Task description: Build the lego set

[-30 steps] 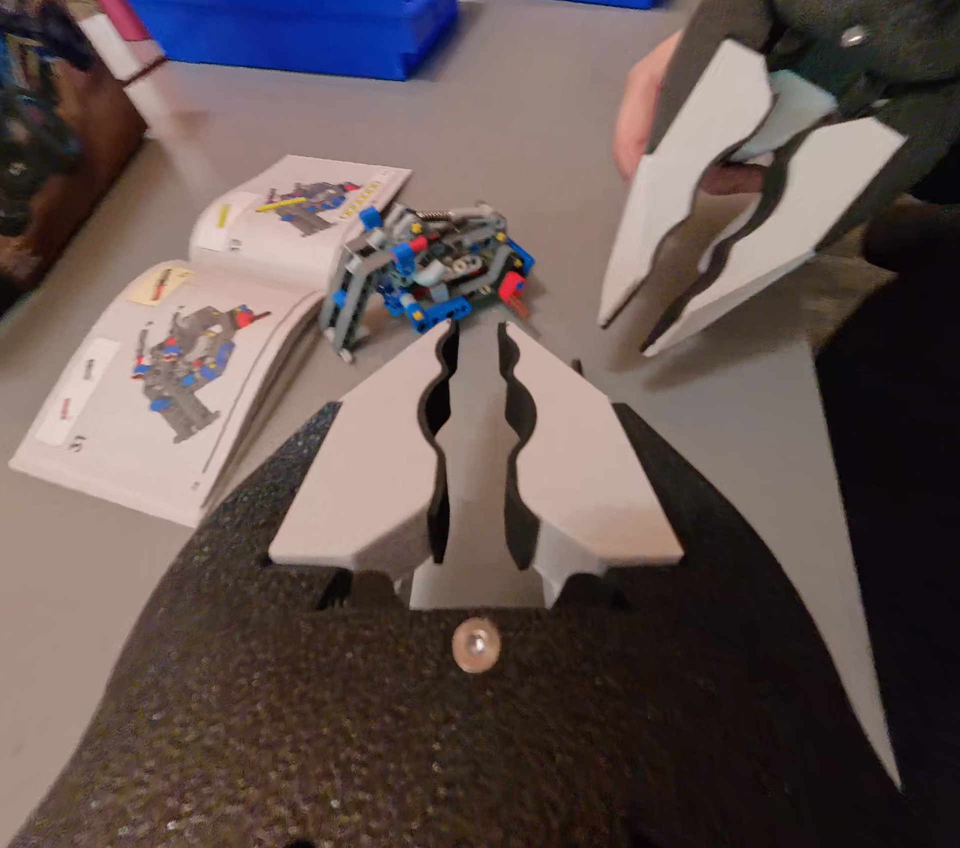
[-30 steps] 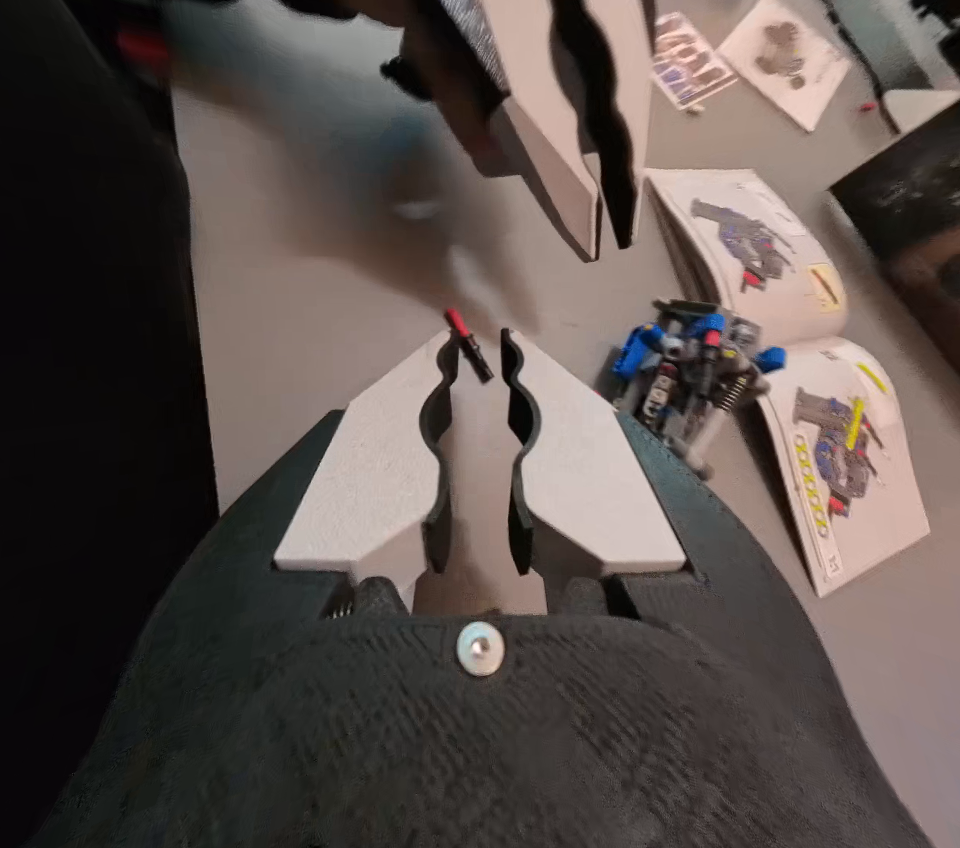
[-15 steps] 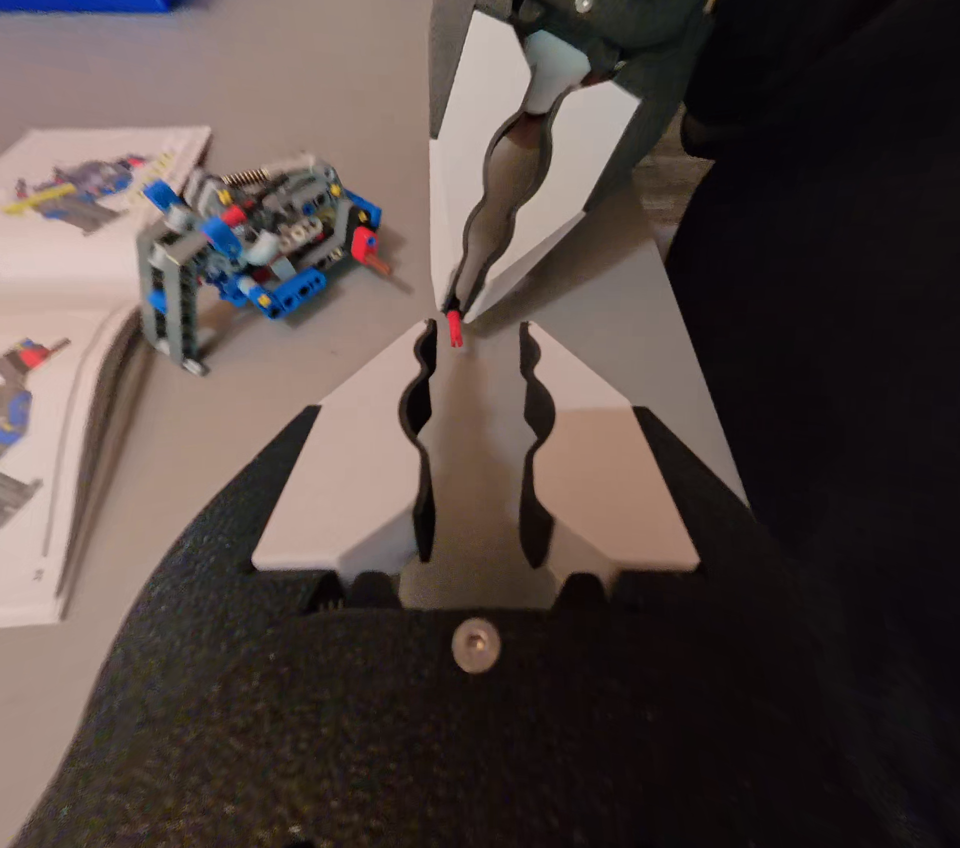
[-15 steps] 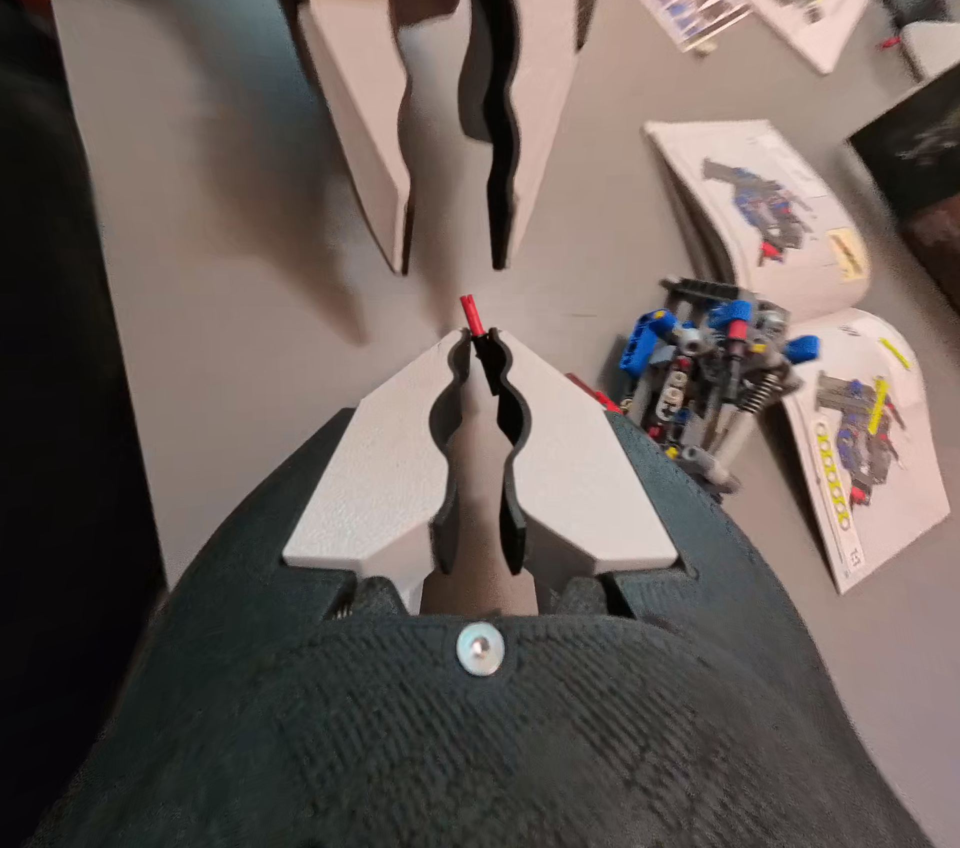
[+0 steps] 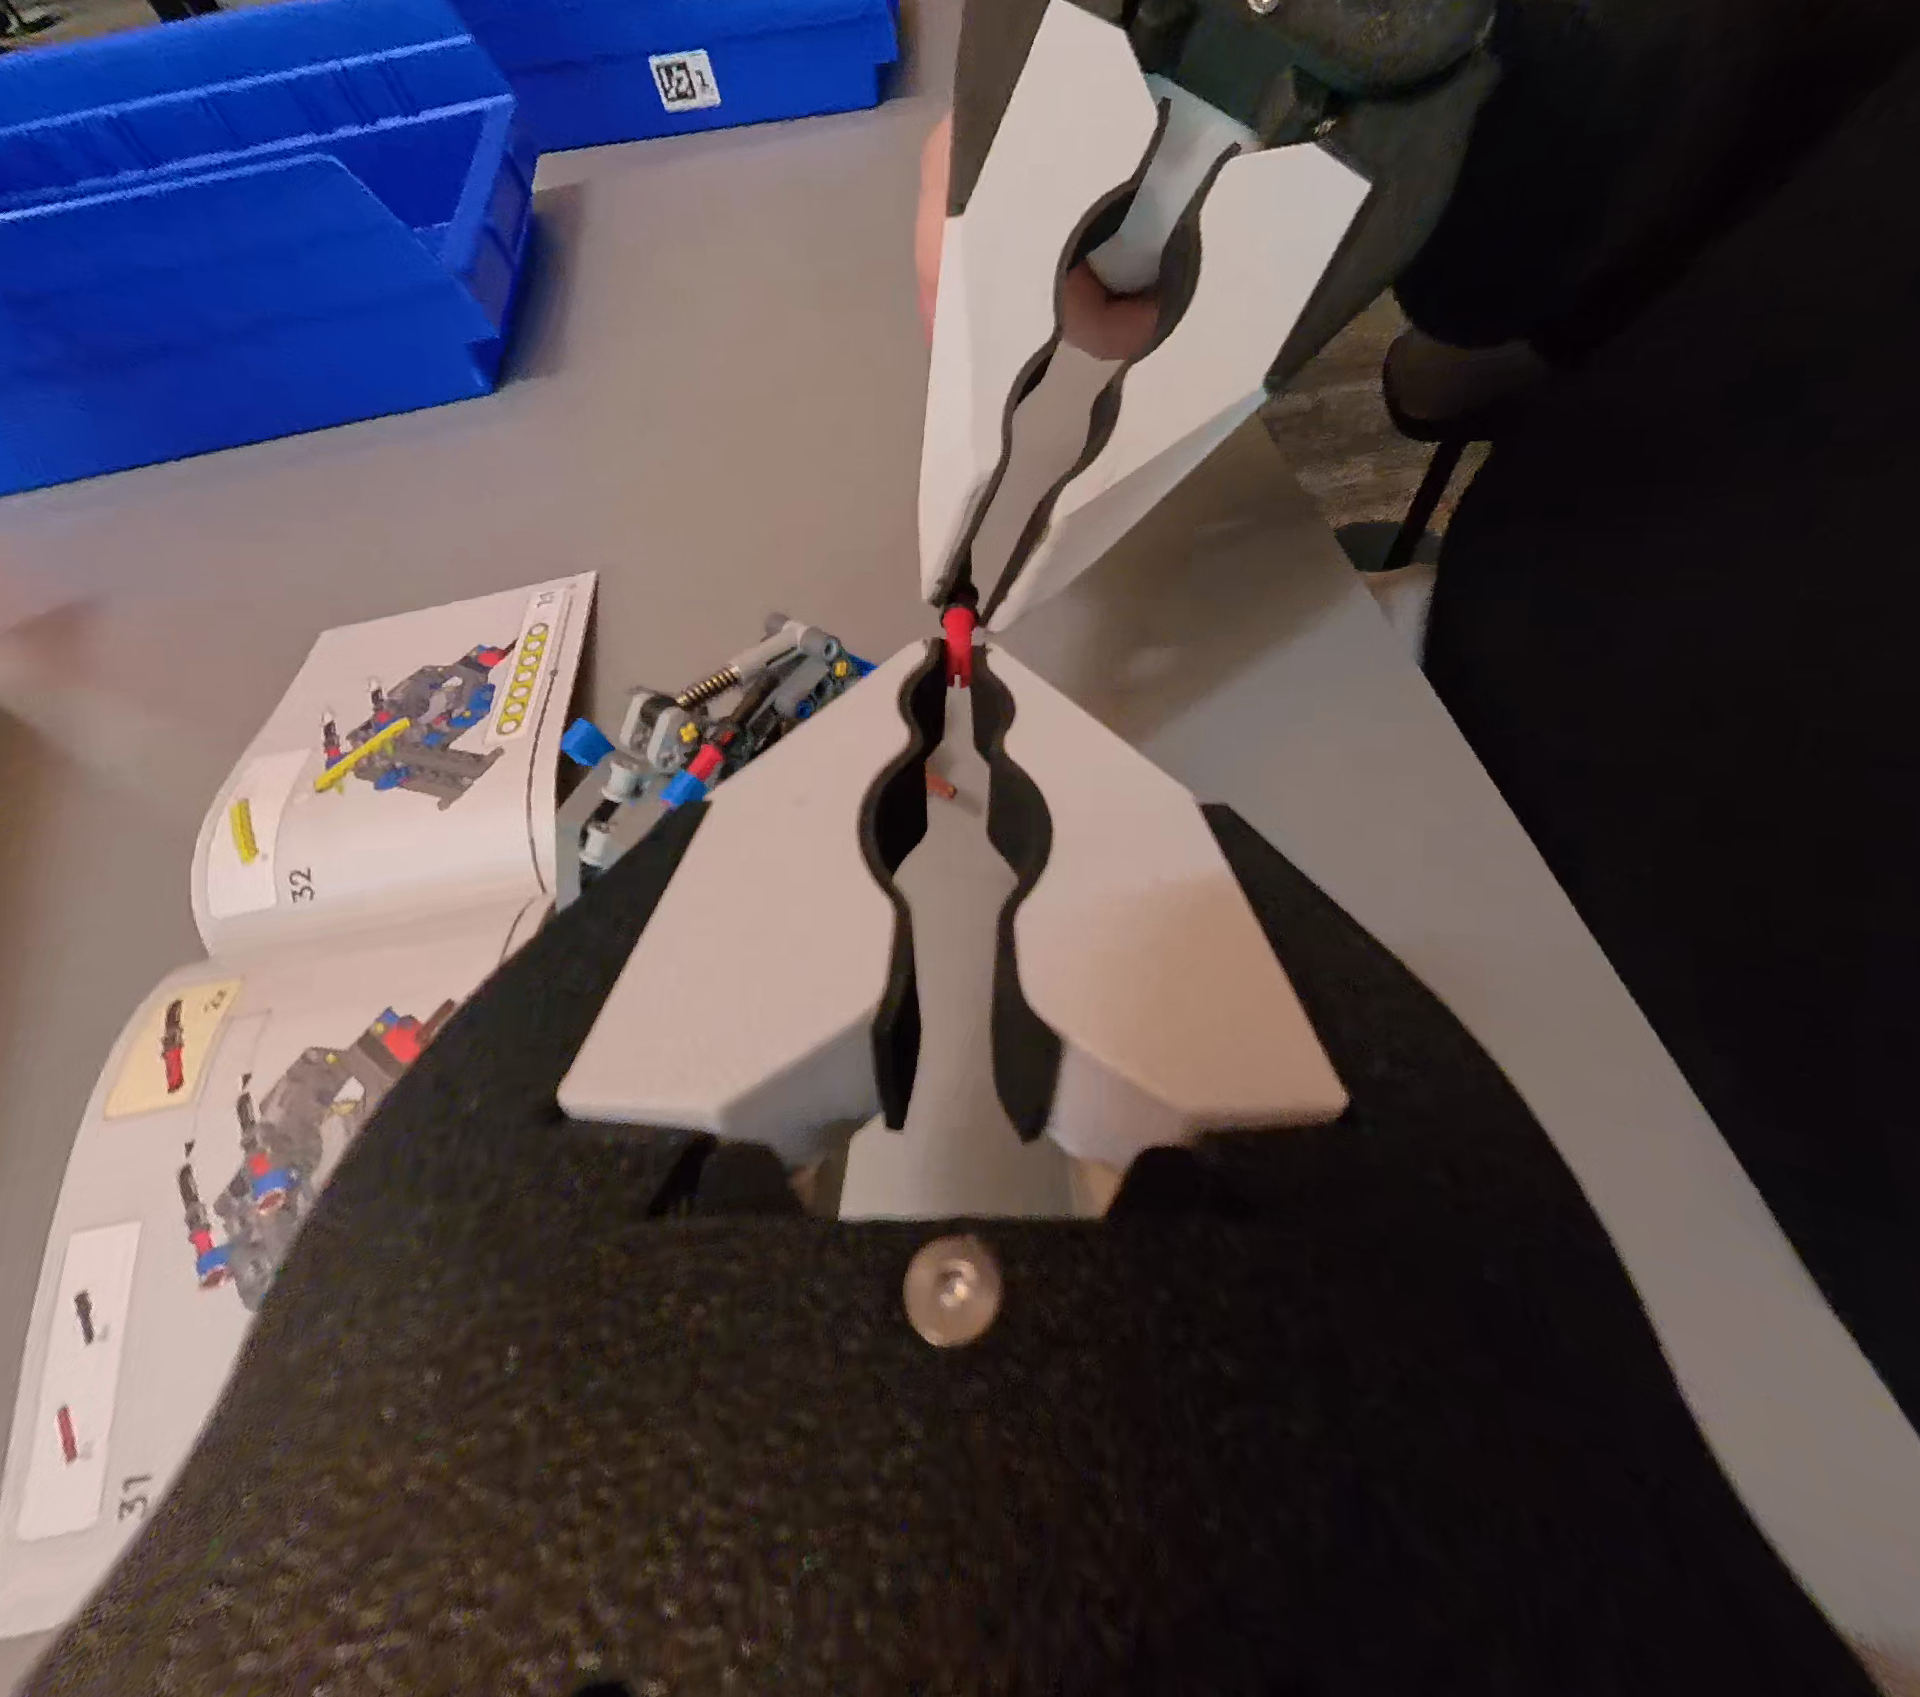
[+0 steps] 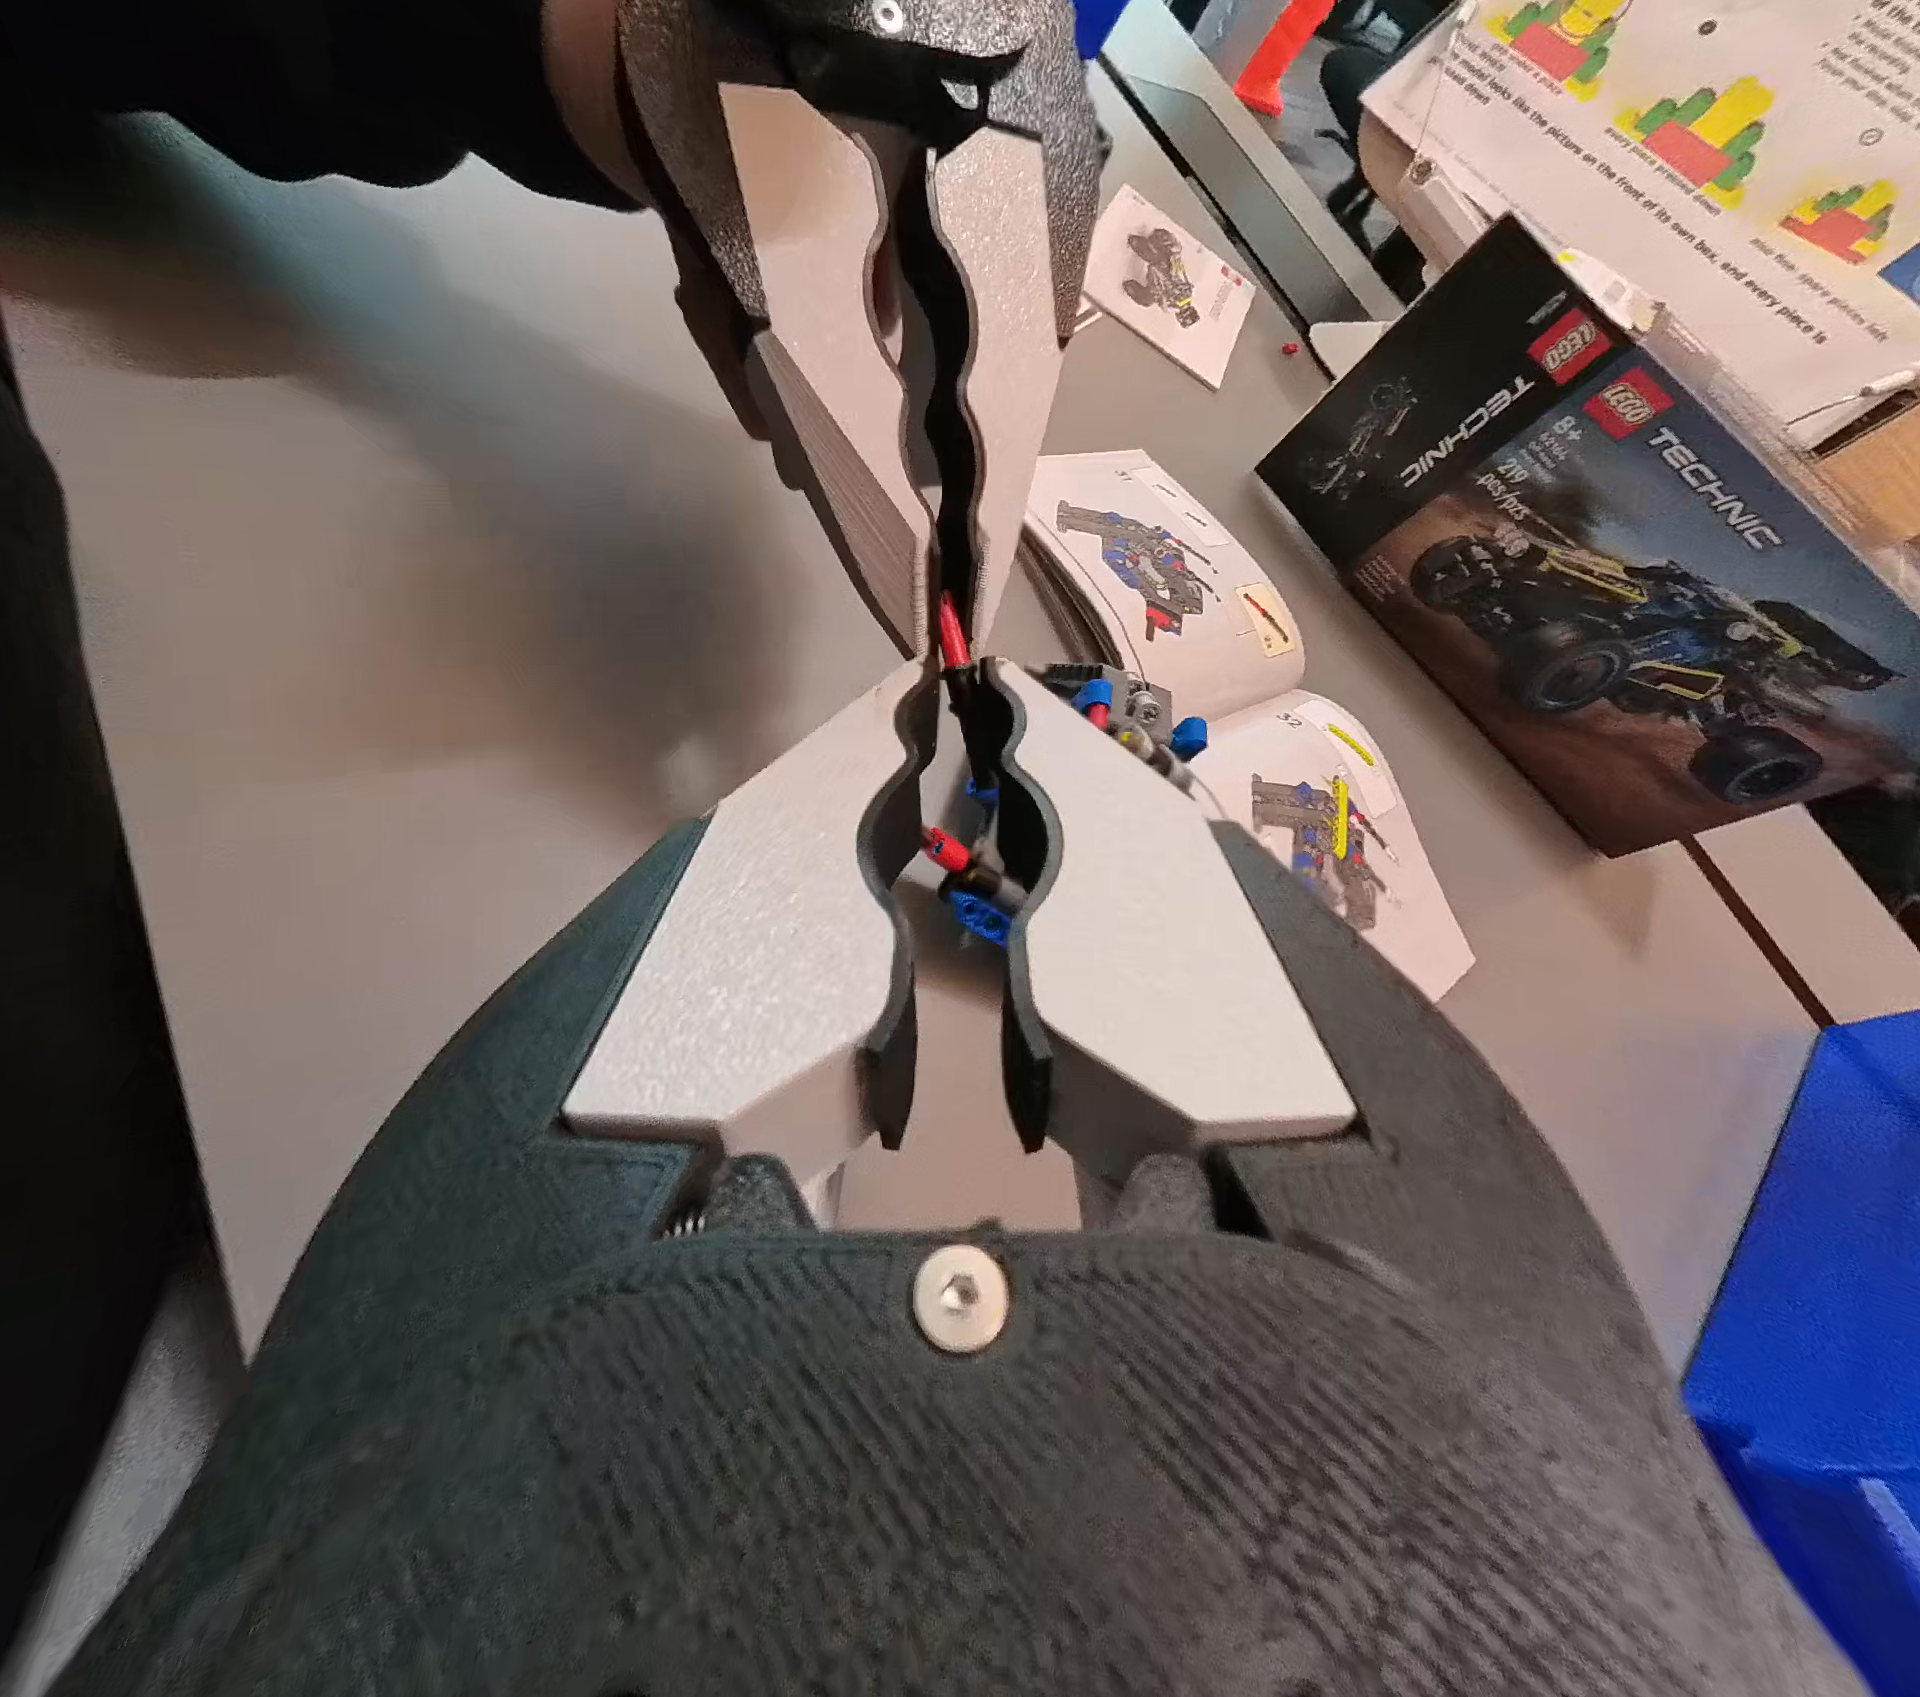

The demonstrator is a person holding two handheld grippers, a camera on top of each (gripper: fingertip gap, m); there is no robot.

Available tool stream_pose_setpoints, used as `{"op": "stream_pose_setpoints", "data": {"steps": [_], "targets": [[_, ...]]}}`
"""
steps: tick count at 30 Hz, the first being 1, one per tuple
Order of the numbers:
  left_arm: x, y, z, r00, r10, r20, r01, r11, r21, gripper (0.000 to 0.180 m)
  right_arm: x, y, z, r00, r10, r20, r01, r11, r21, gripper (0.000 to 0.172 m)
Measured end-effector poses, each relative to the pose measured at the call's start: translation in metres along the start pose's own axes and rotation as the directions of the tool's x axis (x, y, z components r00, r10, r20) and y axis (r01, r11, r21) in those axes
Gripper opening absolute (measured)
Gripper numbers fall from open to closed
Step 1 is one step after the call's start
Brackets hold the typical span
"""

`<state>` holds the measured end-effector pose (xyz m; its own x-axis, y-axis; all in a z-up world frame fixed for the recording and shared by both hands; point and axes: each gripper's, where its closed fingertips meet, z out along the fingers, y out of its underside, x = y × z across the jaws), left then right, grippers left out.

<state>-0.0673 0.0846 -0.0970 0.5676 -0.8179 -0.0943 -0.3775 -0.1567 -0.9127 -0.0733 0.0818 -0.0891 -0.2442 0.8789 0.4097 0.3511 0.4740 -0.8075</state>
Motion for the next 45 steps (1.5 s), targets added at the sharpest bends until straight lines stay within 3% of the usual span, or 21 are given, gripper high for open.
{"op": "stream_pose_setpoints", "data": {"steps": [7,11,13,16,19,21,24,28,34,43,45], "targets": [[-0.002,-0.014,-0.009,0.988,-0.063,-0.144,0.076,0.993,0.086,0.001,0.003,-0.001,-0.002,0.99,-0.125,0.057,0.124,0.992,0.021,0.017],[-0.005,-0.017,-0.007,0.981,-0.073,-0.182,0.089,0.993,0.082,0.001,0.013,-0.002,0.001,0.979,-0.203,0.013,0.203,0.979,-0.007,0.003],[-0.014,-0.019,-0.005,0.987,-0.071,-0.141,0.084,0.992,0.092,0.001,0.022,0.001,0.001,0.971,-0.236,-0.037,0.235,0.971,-0.037,0.001],[-0.042,-0.021,-0.005,0.995,-0.095,0.015,0.093,0.99,0.103,0.007,0.044,0.012,0.003,0.99,-0.083,-0.112,0.074,0.994,-0.081,0.0],[-0.087,-0.008,-0.008,0.938,-0.239,0.252,0.233,0.971,0.051,0.014,0.074,0.041,0.004,0.977,-0.024,-0.212,-0.019,0.98,-0.197,0.001],[-0.104,0.0,-0.008,0.899,-0.302,0.317,0.307,0.951,0.036,0.016,0.079,0.054,0.013,0.986,-0.03,-0.163,-0.008,0.975,-0.224,0.002],[-0.108,0.014,-0.001,0.881,-0.391,0.266,0.416,0.909,-0.04,0.017,0.085,0.069,0.02,0.991,-0.085,-0.105,0.051,0.955,-0.292,0.002],[-0.104,0.023,0.005,0.882,-0.411,0.231,0.443,0.89,-0.107,0.017,0.08,0.066,0.025,0.985,-0.166,-0.045,0.143,0.937,-0.319,0.001],[-0.095,0.035,0.014,0.829,-0.512,0.226,0.548,0.823,-0.149,0.018,0.072,0.08,0.031,0.987,-0.157,-0.033,0.129,0.901,-0.415,0.002],[-0.096,0.036,0.019,0.832,-0.52,0.192,0.55,0.817,-0.171,0.013,0.075,0.082,0.041,0.977,-0.212,-0.029,0.177,0.875,-0.452,0.002],[-0.095,0.034,0.019,0.877,-0.455,0.156,0.478,0.859,-0.181,0.015,0.078,0.079,0.041,0.972,-0.232,-0.046,0.189,0.878,-0.44,0.001]]}}
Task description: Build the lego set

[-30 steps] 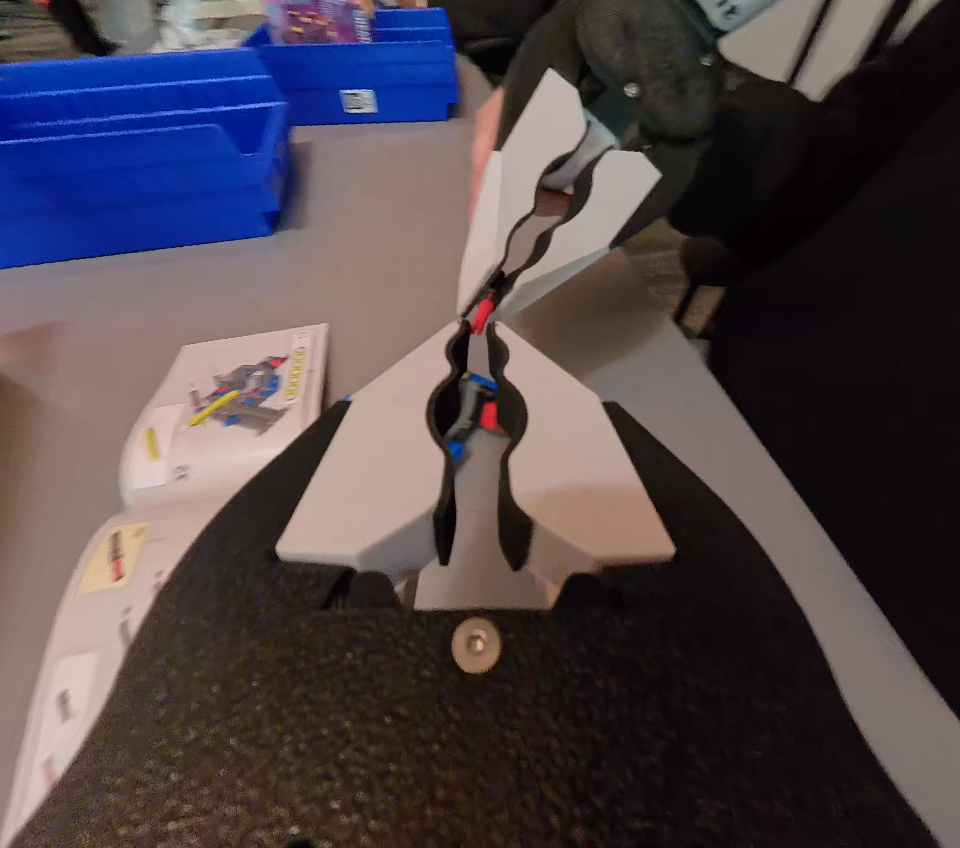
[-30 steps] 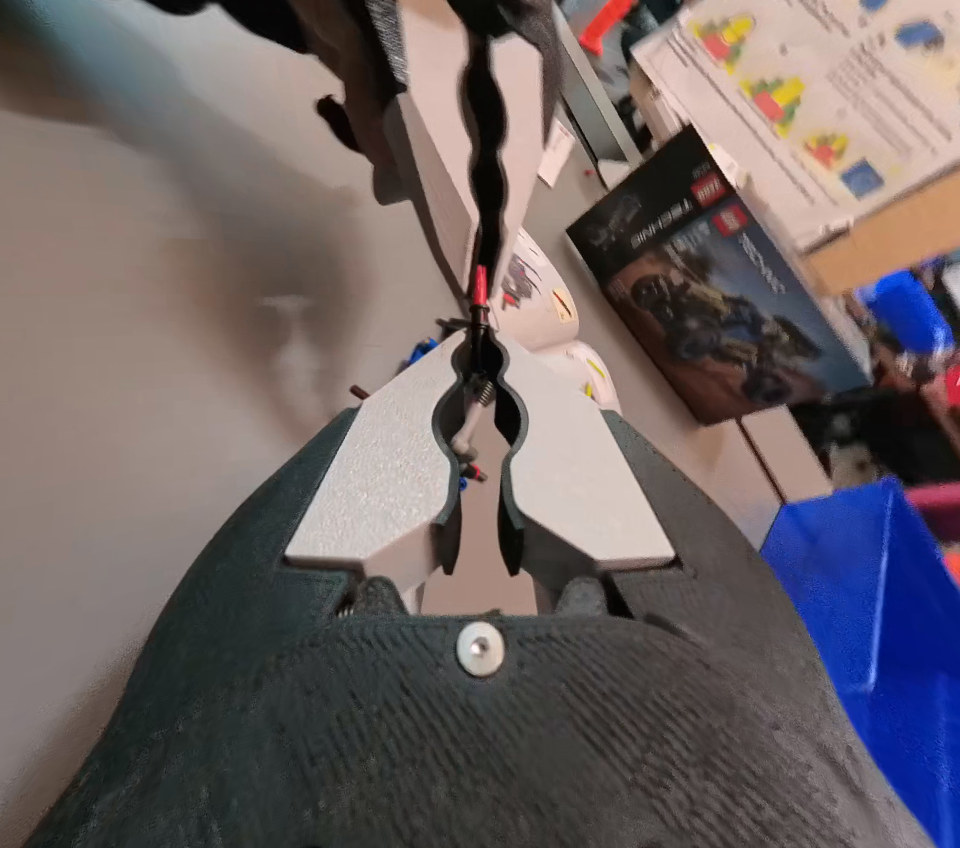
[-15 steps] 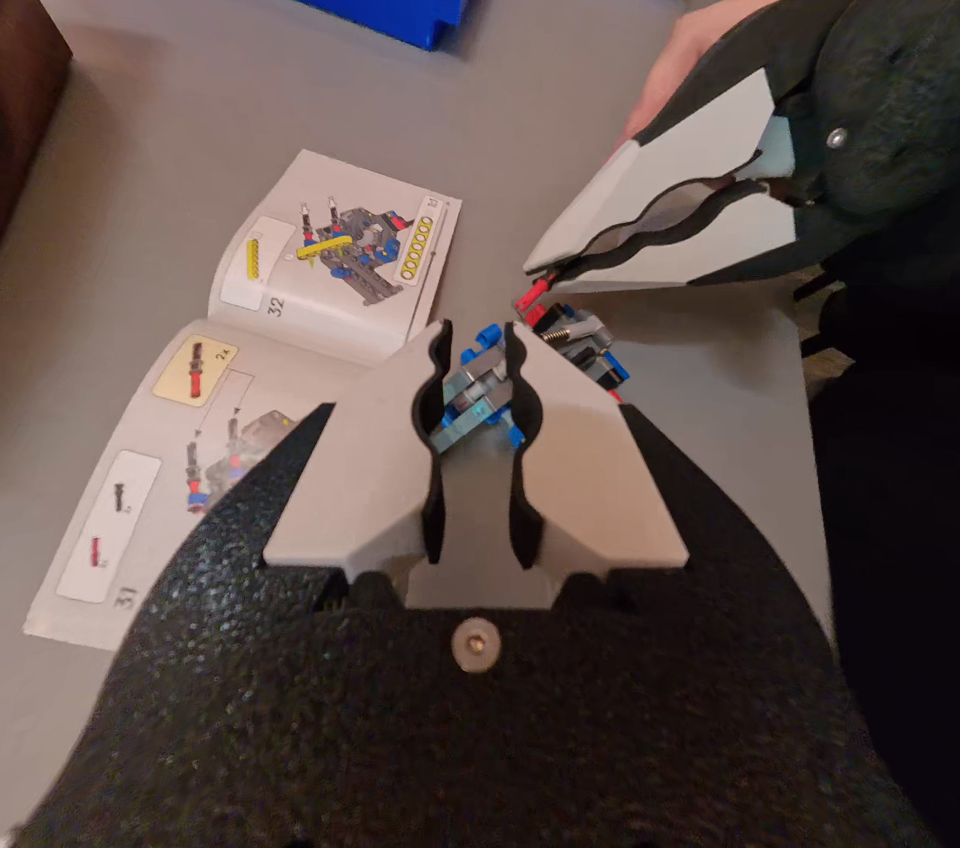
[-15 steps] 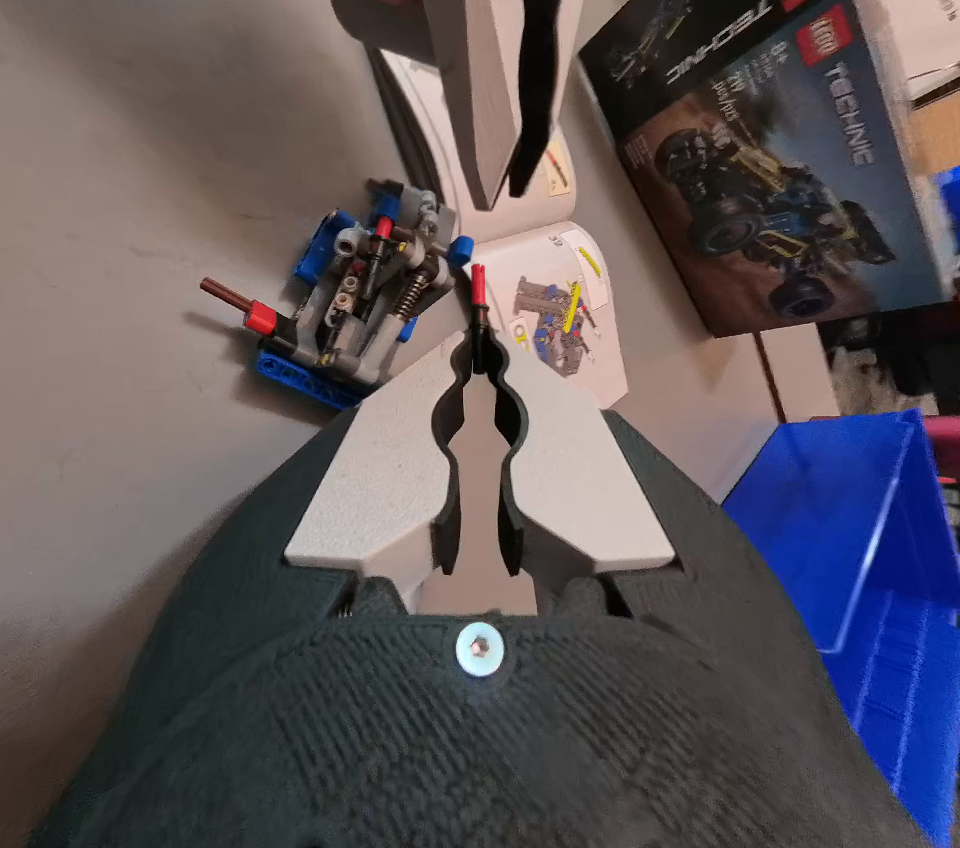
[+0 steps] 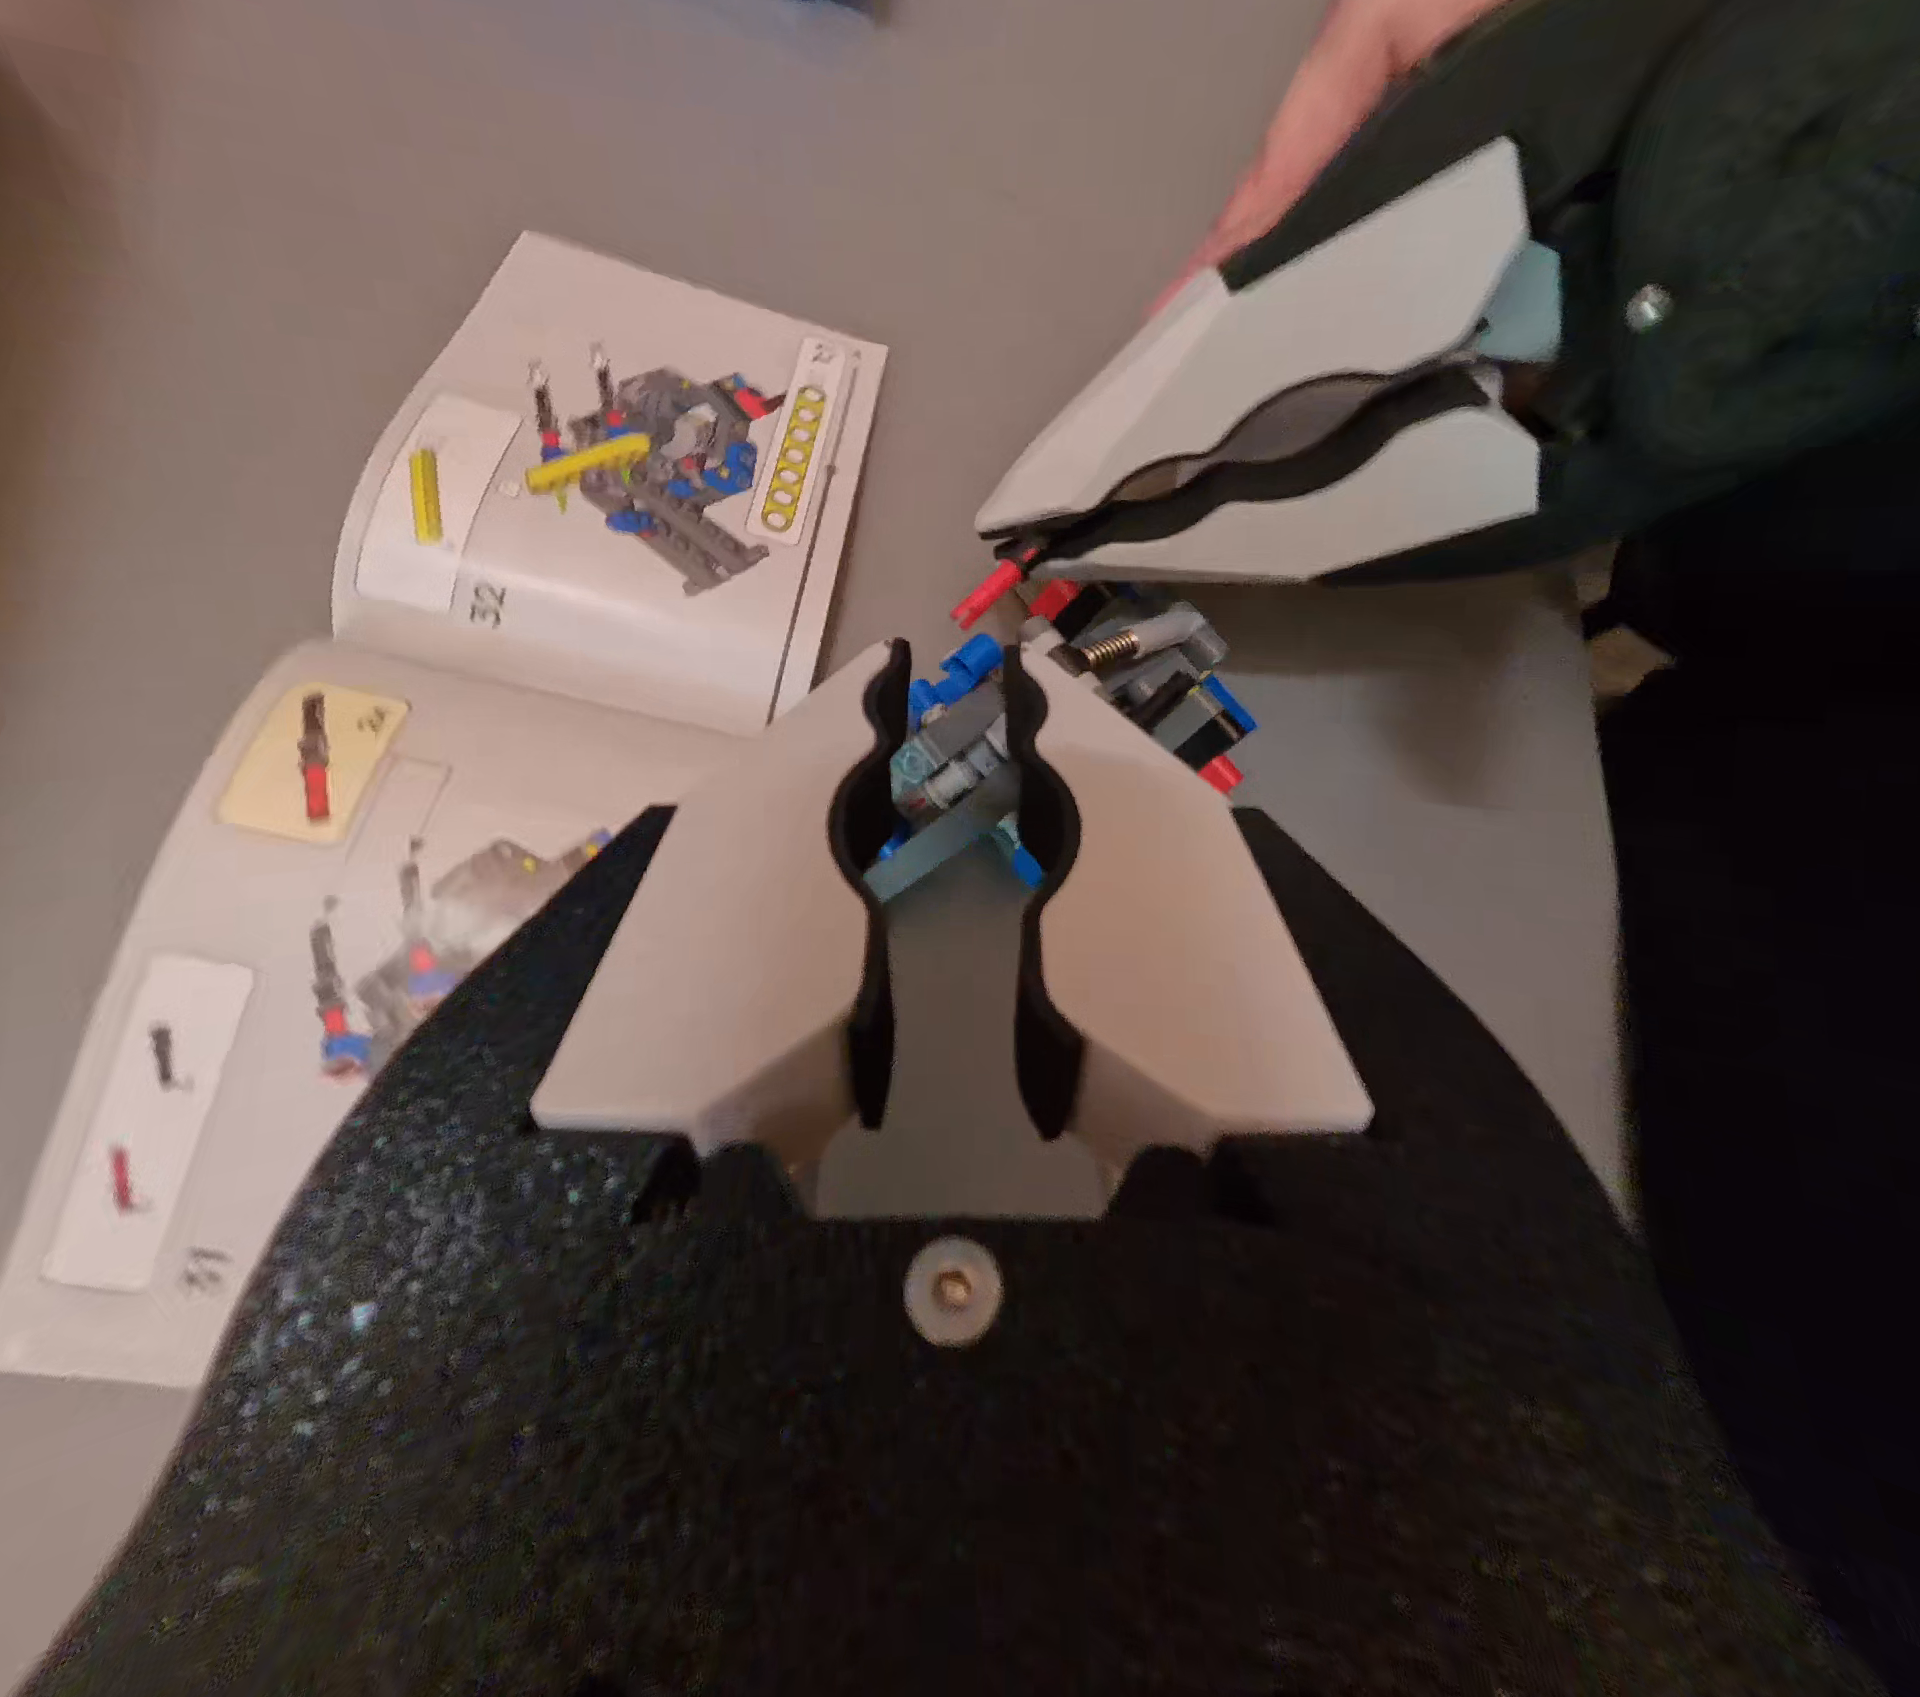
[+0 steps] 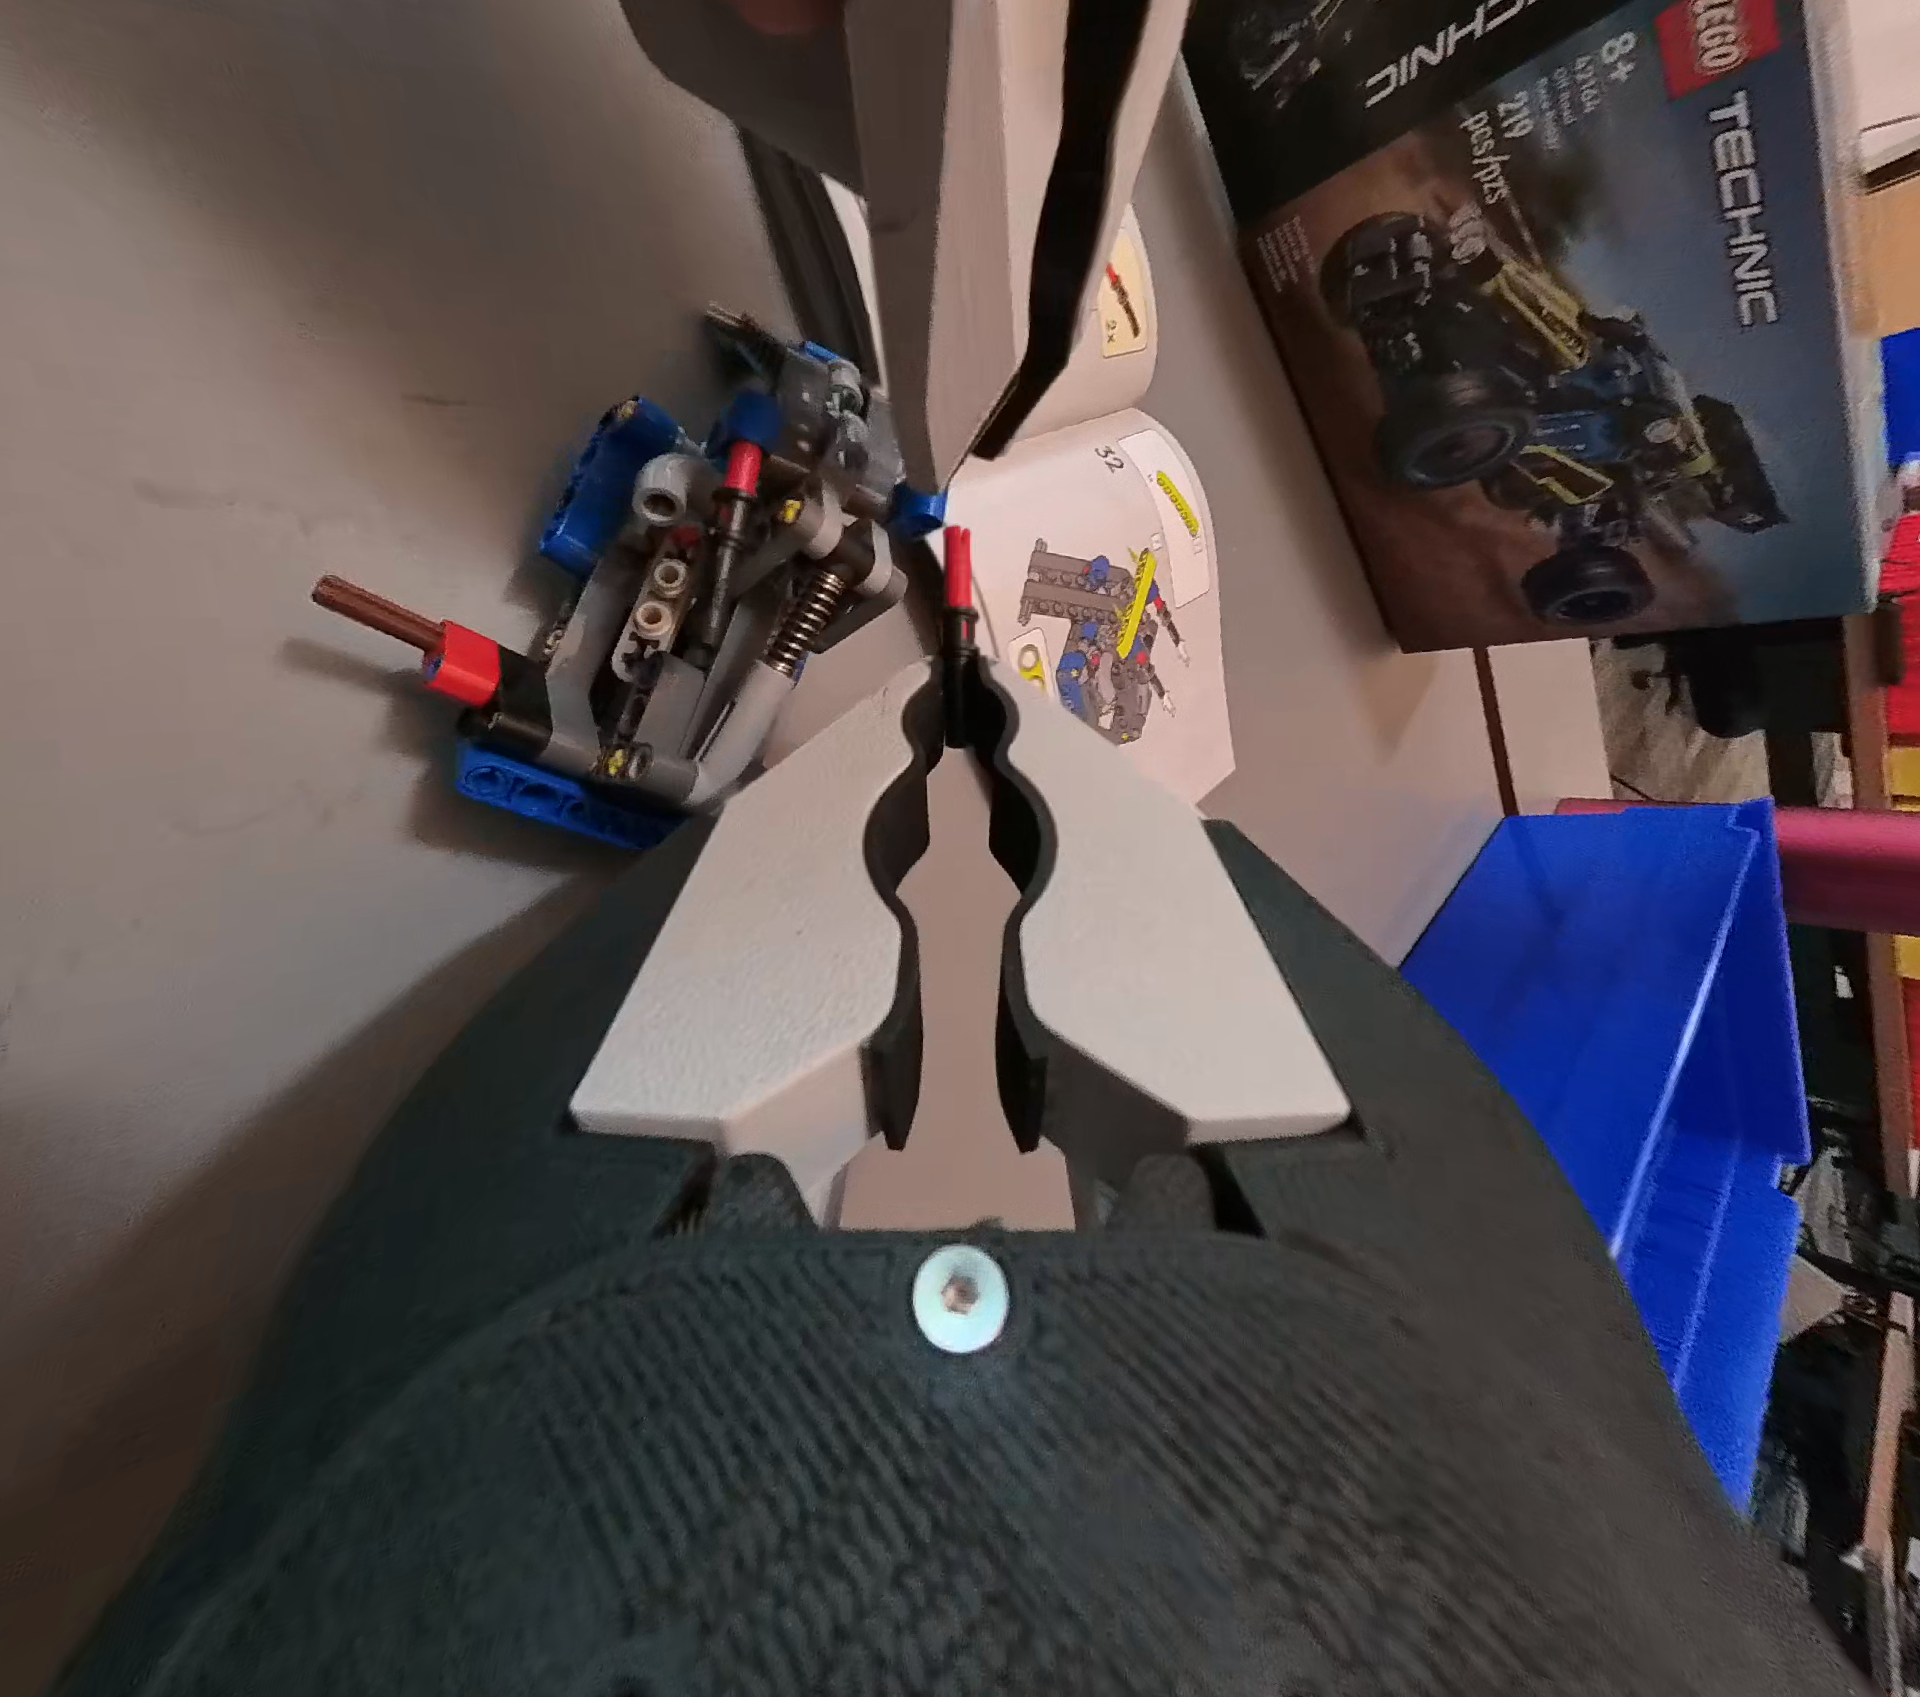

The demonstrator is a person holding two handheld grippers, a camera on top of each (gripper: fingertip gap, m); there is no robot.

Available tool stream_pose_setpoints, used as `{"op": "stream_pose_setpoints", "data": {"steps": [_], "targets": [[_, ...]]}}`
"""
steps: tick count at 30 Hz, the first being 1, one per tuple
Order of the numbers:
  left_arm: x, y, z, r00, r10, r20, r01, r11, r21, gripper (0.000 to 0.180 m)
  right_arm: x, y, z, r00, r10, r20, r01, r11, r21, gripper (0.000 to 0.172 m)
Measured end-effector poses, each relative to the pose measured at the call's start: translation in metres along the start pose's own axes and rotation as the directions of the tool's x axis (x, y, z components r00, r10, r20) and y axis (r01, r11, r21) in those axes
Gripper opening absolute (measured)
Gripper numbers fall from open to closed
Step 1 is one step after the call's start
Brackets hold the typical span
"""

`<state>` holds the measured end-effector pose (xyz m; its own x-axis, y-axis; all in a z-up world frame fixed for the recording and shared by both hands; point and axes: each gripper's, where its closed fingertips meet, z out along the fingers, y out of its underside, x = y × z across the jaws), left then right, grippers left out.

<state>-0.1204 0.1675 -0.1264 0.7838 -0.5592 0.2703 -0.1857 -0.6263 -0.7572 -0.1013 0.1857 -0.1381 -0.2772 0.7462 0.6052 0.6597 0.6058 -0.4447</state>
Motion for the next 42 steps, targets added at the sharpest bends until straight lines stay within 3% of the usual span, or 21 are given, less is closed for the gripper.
{"op": "stream_pose_setpoints", "data": {"steps": [4,10,13,15,20,27,32,35,42], "targets": [[0.003,-0.011,-0.002,0.97,0.244,-0.021,-0.243,0.969,0.041,0.021,0.005,-0.007,-0.007,1.0,-0.013,-0.017,0.013,0.999,0.045,0.001],[0.019,-0.014,0.004,0.947,0.247,-0.204,-0.251,0.968,0.009,0.005,0.006,-0.018,-0.02,0.997,0.074,0.007,-0.074,0.988,0.138,0.001],[0.029,-0.011,0.003,0.913,0.307,-0.27,-0.31,0.95,0.031,0.001,-0.002,-0.013,-0.023,0.987,0.135,0.084,-0.148,0.972,0.18,0.01],[0.031,-0.009,0.003,0.901,0.315,-0.298,-0.316,0.948,0.046,0.001,-0.007,-0.016,-0.029,0.968,0.192,0.162,-0.23,0.939,0.257,0.018],[0.03,-0.005,-0.002,0.851,0.409,-0.331,-0.404,0.911,0.088,0.001,-0.004,-0.028,-0.043,0.903,0.282,0.325,-0.402,0.823,0.401,0.014],[0.027,-0.004,0.001,0.811,0.477,-0.338,-0.472,0.875,0.103,0.001,-0.005,-0.029,-0.036,0.918,0.225,0.326,-0.355,0.834,0.424,0.002],[0.001,-0.006,-0.005,0.849,0.463,-0.254,-0.444,0.886,0.131,0.008,0.004,-0.02,-0.029,0.874,0.361,0.325,-0.471,0.794,0.385,0.002],[-0.002,-0.006,-0.007,0.855,0.419,-0.304,-0.384,0.907,0.172,0.009,0.006,-0.016,-0.027,0.85,0.414,0.326,-0.517,0.772,0.37,0.002],[0.001,0.007,0.007,0.816,0.482,-0.32,-0.449,0.876,0.177,0.007,-0.002,-0.015,-0.021,0.839,0.416,0.351,-0.524,0.793,0.312,0.002]]}}
